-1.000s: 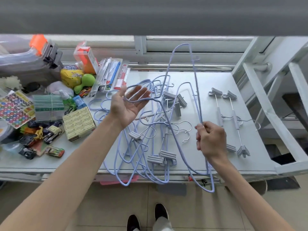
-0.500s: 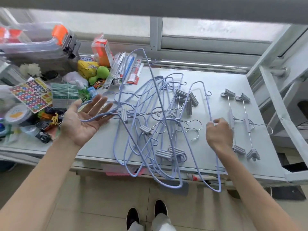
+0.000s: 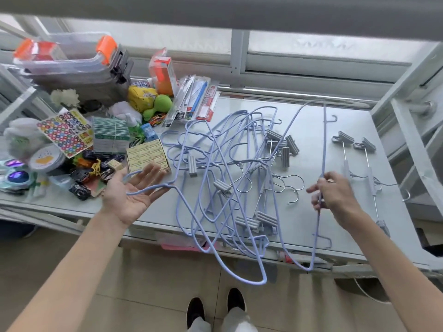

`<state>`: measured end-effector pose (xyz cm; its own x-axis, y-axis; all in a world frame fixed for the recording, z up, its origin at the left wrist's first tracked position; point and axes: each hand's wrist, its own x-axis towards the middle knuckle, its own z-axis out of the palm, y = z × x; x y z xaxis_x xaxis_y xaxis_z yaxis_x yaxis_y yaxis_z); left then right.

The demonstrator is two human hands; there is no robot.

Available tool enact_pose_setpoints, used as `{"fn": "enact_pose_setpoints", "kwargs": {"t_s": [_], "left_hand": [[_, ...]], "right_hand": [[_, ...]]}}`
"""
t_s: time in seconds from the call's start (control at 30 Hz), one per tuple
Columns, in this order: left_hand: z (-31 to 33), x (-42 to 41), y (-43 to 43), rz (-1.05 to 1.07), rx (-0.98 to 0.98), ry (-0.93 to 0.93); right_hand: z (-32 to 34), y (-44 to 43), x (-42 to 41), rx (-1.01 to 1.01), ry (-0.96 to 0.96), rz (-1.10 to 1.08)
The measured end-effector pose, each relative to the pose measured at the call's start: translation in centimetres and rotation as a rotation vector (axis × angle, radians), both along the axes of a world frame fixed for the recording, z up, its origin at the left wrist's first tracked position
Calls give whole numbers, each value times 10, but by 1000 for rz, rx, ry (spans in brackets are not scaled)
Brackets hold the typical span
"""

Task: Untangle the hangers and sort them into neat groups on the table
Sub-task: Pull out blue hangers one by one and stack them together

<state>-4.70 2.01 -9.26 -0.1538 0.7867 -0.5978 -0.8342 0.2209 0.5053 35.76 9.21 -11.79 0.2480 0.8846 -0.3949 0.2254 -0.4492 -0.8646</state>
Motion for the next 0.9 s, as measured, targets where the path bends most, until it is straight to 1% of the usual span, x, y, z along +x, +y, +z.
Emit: {"fn": "enact_pose_setpoints", "kwargs": {"t_s": [0.07,0.13,0.23,0.37,0.43,0.5,0.57,0.6,0.63,0.7,0.77,0.83,0.9], "left_hand": [[-3,2,0,14,-7,-13],[-6,6,0,12,-13,-19],[-10,13,1,15,-18,-19],[-16,19,3,47,-27,-3],[-18,20,3,67,-42,9],[-20,20,2,80,-48,27],[-21,22,1,88,-16,12],[-21,23,0,91,13,-15],[-21,23,-1,92,44,-49],[-19,24,-4,94,85,-115],[-15,26,-5,112,84,-158],[-12,28,-5,184,53,-198],[-12,27,-6,250,52,-262]], "right_hand": [[15,2,0,141,163,-132],[34,4,-1,248,280,-221],[69,8,-11,336,392,-193],[101,8,-33,319,511,-44],[108,7,-46,287,600,38],[111,5,-59,233,711,104],[105,3,-74,135,815,117],[98,1,-83,76,827,110],[88,-2,-92,21,795,106],[63,-12,-108,-73,668,124],[42,-22,-119,-132,588,130],[31,-28,-125,-131,511,127],[26,-31,-129,-78,406,142]]}}
